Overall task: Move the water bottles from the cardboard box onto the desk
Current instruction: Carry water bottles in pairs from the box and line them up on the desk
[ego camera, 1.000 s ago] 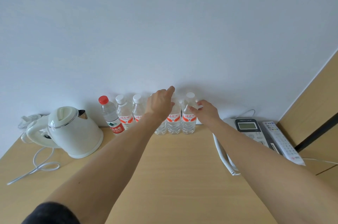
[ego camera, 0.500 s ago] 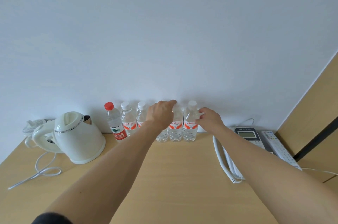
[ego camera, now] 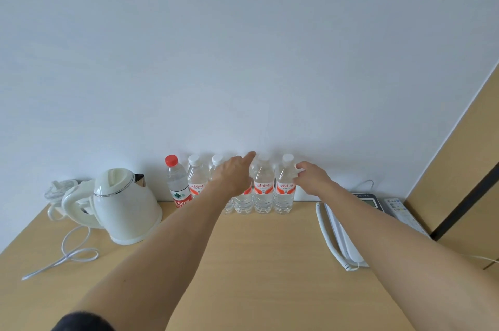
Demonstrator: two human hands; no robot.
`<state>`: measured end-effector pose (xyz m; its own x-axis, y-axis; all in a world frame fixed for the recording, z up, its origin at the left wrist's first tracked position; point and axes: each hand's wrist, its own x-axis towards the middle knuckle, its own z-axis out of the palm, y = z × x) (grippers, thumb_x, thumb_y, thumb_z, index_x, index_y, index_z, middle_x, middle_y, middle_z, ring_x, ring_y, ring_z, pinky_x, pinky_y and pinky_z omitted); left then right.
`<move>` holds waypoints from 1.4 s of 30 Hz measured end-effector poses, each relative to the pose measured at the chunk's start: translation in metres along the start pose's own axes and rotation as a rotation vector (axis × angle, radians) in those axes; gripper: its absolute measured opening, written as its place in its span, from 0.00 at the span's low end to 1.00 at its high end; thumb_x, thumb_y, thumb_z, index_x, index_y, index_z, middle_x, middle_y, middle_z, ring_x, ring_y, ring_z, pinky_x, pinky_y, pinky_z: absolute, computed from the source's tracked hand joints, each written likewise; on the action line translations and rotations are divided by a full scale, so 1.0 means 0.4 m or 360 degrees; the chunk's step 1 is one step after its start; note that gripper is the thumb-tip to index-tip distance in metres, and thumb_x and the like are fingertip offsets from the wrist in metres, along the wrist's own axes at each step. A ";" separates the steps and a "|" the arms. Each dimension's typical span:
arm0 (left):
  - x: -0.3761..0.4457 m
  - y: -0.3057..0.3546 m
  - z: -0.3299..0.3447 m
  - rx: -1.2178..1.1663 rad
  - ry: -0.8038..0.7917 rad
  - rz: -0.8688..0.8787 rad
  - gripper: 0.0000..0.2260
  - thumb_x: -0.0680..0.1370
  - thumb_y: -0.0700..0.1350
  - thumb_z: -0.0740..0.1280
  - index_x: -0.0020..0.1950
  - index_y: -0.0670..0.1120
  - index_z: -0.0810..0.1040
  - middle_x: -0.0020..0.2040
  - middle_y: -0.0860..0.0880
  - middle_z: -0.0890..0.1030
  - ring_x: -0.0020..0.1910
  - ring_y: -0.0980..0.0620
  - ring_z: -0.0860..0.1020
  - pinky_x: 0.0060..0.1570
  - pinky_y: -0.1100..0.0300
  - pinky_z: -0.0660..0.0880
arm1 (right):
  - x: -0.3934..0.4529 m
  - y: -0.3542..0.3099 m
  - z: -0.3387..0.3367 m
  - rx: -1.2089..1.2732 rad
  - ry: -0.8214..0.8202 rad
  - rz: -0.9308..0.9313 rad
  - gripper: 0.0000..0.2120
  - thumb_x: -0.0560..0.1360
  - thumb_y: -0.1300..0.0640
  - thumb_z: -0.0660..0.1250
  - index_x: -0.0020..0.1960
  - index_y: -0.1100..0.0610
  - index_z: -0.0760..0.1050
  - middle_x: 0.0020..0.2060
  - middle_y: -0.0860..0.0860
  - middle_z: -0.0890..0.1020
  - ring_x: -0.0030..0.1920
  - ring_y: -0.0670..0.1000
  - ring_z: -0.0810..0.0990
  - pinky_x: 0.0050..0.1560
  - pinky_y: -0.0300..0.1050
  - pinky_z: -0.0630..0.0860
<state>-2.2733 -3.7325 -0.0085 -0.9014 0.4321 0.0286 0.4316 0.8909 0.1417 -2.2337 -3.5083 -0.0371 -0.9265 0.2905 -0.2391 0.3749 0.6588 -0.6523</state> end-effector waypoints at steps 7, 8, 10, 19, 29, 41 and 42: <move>-0.018 -0.051 -0.059 0.0023 0.0141 -0.0063 0.23 0.82 0.49 0.63 0.76 0.50 0.64 0.62 0.44 0.76 0.61 0.42 0.76 0.53 0.50 0.74 | -0.038 -0.047 -0.024 -0.0031 0.0137 -0.0084 0.23 0.79 0.53 0.65 0.73 0.53 0.69 0.67 0.53 0.76 0.66 0.54 0.74 0.55 0.41 0.67; -0.022 -0.056 -0.070 0.0028 0.0175 -0.0068 0.22 0.82 0.50 0.63 0.75 0.49 0.65 0.62 0.44 0.76 0.61 0.42 0.76 0.53 0.49 0.74 | -0.047 -0.057 -0.027 -0.0031 0.0162 -0.0099 0.22 0.79 0.53 0.64 0.73 0.52 0.69 0.67 0.53 0.76 0.66 0.54 0.74 0.56 0.42 0.68; -0.027 -0.063 -0.094 0.0055 0.0247 -0.0078 0.20 0.82 0.51 0.62 0.73 0.47 0.68 0.62 0.44 0.76 0.62 0.42 0.75 0.53 0.49 0.73 | -0.067 -0.077 -0.035 -0.0030 0.0219 -0.0129 0.22 0.80 0.51 0.63 0.73 0.53 0.68 0.67 0.54 0.76 0.67 0.55 0.74 0.61 0.44 0.70; -0.019 -0.059 -0.175 0.0024 0.0447 0.0018 0.21 0.83 0.53 0.60 0.74 0.47 0.67 0.65 0.44 0.76 0.63 0.41 0.73 0.58 0.47 0.72 | -0.169 -0.137 -0.100 -0.0087 0.0447 -0.0196 0.22 0.82 0.49 0.60 0.74 0.53 0.67 0.66 0.55 0.77 0.67 0.57 0.74 0.65 0.51 0.72; -0.025 0.078 -0.204 0.0021 0.0340 0.0168 0.23 0.84 0.56 0.57 0.77 0.51 0.64 0.73 0.47 0.71 0.70 0.42 0.69 0.66 0.48 0.66 | -0.270 -0.139 -0.210 -0.0394 0.0665 -0.0270 0.23 0.84 0.48 0.56 0.77 0.51 0.63 0.67 0.55 0.76 0.66 0.59 0.73 0.60 0.50 0.71; -0.112 0.392 -0.239 -0.0040 0.0216 0.0363 0.23 0.84 0.59 0.54 0.78 0.54 0.65 0.75 0.48 0.70 0.72 0.43 0.67 0.68 0.46 0.65 | -0.472 0.004 -0.358 -0.0555 0.0736 -0.0138 0.23 0.83 0.46 0.54 0.76 0.52 0.64 0.66 0.57 0.76 0.66 0.61 0.73 0.63 0.55 0.72; -0.129 0.436 -0.235 -0.0043 0.0205 0.0392 0.23 0.84 0.59 0.54 0.78 0.54 0.65 0.76 0.48 0.69 0.73 0.43 0.67 0.69 0.46 0.65 | -0.501 0.033 -0.377 -0.0552 0.0744 -0.0114 0.23 0.83 0.46 0.54 0.76 0.52 0.64 0.66 0.57 0.76 0.65 0.61 0.73 0.63 0.55 0.73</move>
<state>-2.1546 -3.6126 0.1078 -0.7672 0.6123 0.1911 0.6388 0.7563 0.1412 -2.0384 -3.4532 0.1108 -0.8669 0.4604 0.1910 0.3736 0.8539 -0.3624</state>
